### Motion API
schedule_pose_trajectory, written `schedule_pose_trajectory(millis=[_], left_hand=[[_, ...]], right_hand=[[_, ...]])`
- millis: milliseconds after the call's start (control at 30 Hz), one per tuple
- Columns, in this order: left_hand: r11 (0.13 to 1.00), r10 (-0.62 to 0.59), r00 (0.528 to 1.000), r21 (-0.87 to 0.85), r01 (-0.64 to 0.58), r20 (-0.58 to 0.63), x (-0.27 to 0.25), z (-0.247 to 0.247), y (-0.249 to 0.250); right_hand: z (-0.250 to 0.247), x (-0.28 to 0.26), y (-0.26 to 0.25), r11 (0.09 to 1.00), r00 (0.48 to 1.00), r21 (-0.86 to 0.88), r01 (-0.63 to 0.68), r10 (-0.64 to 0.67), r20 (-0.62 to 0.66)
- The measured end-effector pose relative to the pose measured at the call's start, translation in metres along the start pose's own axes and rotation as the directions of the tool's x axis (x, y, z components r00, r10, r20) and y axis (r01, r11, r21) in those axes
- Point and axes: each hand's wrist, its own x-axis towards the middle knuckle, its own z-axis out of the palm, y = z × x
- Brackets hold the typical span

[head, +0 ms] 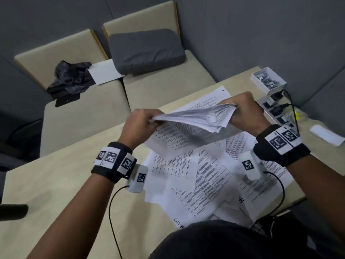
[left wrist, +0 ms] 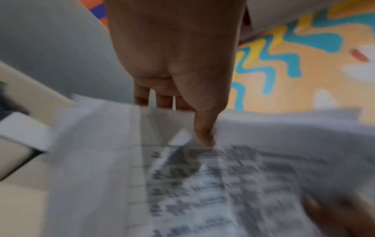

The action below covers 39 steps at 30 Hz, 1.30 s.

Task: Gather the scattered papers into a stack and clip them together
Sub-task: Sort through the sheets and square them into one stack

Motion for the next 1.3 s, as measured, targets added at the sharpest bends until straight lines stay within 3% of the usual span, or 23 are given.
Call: schedule_pose_trajectory(millis=[67, 167, 267, 367, 467, 567, 667, 767, 833, 1000, 1200, 1300], left_hand=[[0.961, -0.166, 0.983, -0.236, 0.142, -0.082, -0.003, -0.01, -0.017], [0.706, -0.448, 0.889, -0.649, 0.285, -0.097, -0.018, -0.01, -0.052], [0.409, -0.453, 0.887, -0.863, 0.297, 0.091, -0.035, 0.007, -0.058], [0.232, -0.396, 0.91, -0.945, 0.23, 0.124, -0.038, 0.017, -0.033], [0.258, -0.377, 0.926, -0.96, 0.111, 0.005, -0.031, 0.013, -0.017], [0.299, -0.394, 0.918, -0.951, 0.079, -0.048, -0.029, 0.017, -0.01], [0.314, -0.452, 0.892, -0.929, 0.194, 0.034, -0.045, 0.046, -0.009], [0.301, -0.529, 0.822, -0.859, 0.415, 0.212, -0.074, 0.085, -0.018], [0.286, -0.548, 0.796, -0.836, 0.469, 0.259, -0.085, 0.098, -0.018], [0.34, -0.499, 0.843, -0.85, 0.403, 0.199, -0.081, 0.099, -0.017], [0.411, -0.555, 0.818, -0.805, 0.429, 0.152, -0.082, 0.099, -0.019], [0.361, -0.615, 0.777, -0.829, 0.428, 0.134, -0.084, 0.097, -0.028]], right_hand=[[-0.005, -0.007, 0.002, 0.994, 0.997, 0.102, -0.043, 0.049, -0.064], [-0.013, -0.016, 0.011, 0.966, 0.977, 0.213, -0.146, 0.175, -0.121], [-0.011, -0.025, 0.011, 0.872, 0.954, 0.437, -0.222, 0.286, -0.086], [-0.004, -0.032, 0.013, 0.868, 0.936, 0.409, -0.283, 0.343, -0.081], [0.004, -0.039, 0.034, 0.788, 0.886, 0.489, -0.374, 0.46, -0.065], [0.016, -0.049, 0.057, 0.72, 0.822, 0.52, -0.458, 0.567, -0.061], [0.032, -0.069, 0.058, 0.692, 0.8, 0.491, -0.529, 0.6, 0.018], [0.05, -0.098, 0.067, 0.698, 0.767, 0.35, -0.624, 0.632, 0.108], [0.053, -0.108, 0.075, 0.68, 0.758, 0.378, -0.629, 0.645, 0.1], [0.051, -0.107, 0.067, 0.69, 0.779, 0.416, -0.592, 0.622, 0.076], [0.054, -0.107, 0.059, 0.666, 0.737, 0.429, -0.61, 0.676, 0.0], [0.05, -0.102, 0.048, 0.673, 0.719, 0.45, -0.587, 0.689, -0.091]])
